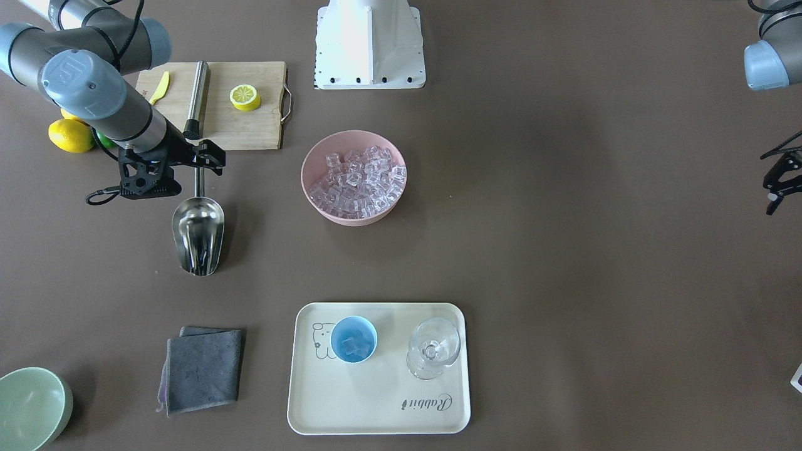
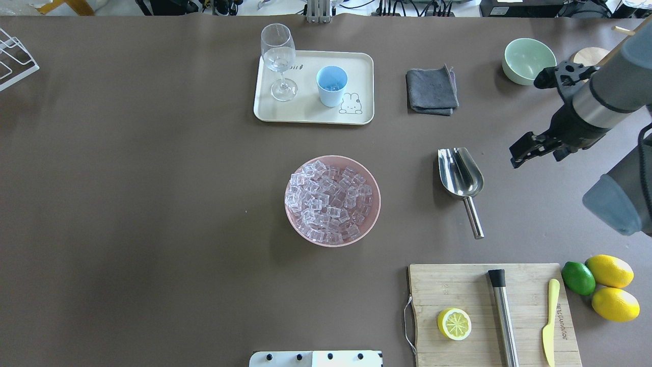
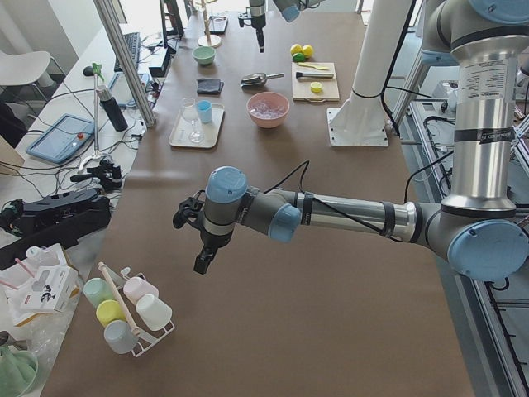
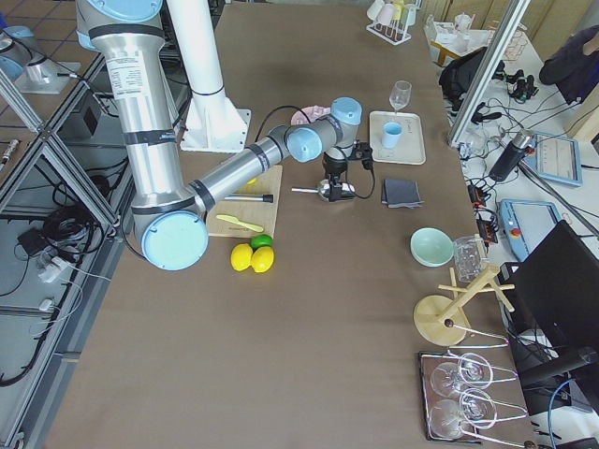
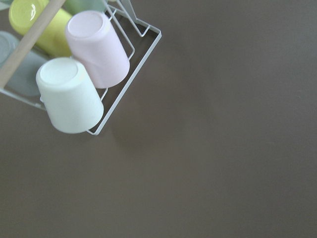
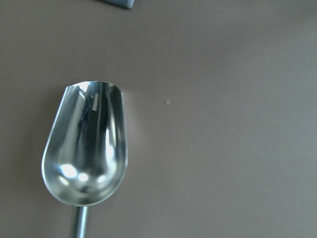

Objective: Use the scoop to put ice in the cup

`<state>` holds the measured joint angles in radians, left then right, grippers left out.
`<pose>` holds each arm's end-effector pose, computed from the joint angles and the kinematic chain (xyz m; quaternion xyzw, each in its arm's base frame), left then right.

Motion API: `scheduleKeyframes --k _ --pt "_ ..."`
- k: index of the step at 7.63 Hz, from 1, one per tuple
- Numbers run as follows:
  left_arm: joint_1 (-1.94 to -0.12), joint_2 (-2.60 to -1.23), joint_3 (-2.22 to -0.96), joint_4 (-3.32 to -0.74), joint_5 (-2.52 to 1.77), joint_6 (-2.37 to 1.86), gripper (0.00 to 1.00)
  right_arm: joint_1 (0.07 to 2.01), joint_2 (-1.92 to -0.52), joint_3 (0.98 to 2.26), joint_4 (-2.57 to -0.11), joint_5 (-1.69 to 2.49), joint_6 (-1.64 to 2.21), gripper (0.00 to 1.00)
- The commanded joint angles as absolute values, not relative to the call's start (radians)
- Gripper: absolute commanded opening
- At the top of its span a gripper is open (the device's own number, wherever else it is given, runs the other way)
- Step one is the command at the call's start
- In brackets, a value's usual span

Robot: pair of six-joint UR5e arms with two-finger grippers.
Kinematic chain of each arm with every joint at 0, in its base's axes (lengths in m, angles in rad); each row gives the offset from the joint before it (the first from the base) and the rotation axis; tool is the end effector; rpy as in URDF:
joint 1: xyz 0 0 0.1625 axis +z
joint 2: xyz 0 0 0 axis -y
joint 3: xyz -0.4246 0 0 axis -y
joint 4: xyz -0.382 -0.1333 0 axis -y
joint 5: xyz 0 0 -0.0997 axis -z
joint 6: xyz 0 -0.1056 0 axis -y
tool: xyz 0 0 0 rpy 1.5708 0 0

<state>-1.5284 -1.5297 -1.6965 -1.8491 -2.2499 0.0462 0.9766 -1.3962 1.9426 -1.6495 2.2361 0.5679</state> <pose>-0.0463 -0.4880 0.5959 0.1708 0.3273 0.1011 0.9239 -0.2384 -0.4745 0.4114 0.0087 -0.3858 -0.0878 0.9184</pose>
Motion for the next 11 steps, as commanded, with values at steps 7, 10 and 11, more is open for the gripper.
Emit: scheduleKeyframes --k 7,10,11 --pt "-1.611 -1.474 -1.724 -1.671 -2.425 -0.076 0.98 1.546 -1.611 1.751 -1.660 2.252 -0.234 1.00" --pt "-1.609 -1.480 -1.724 -1.667 -2.430 -0.077 0.98 1.594 -1.651 1.735 -1.655 2.264 -0.247 1.00" --pt "-1.611 -1.480 -1.724 -1.663 -2.433 -0.077 0.98 1.594 -1.655 1.735 -1.655 2.266 -0.247 1.00"
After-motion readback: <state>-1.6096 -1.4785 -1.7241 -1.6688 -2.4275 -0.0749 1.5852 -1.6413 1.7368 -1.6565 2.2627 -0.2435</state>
